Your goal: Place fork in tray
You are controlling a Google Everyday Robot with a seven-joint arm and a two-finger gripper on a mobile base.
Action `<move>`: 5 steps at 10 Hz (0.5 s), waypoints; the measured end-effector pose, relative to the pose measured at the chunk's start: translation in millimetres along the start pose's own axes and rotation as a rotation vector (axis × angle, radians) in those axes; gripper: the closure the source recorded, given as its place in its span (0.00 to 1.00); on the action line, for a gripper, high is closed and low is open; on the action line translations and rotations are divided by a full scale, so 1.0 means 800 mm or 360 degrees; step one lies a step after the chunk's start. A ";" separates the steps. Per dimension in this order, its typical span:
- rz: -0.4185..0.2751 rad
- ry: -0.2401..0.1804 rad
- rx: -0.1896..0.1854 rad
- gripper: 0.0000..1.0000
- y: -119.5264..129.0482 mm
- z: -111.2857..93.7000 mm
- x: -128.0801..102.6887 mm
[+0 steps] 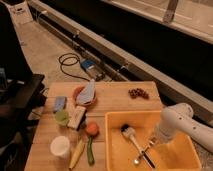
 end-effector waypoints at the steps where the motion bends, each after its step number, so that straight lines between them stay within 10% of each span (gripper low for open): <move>1: 0.0006 0.0000 -0.0008 0.99 0.003 0.001 0.002; 5: 0.0065 0.0082 0.0062 1.00 0.009 -0.032 0.009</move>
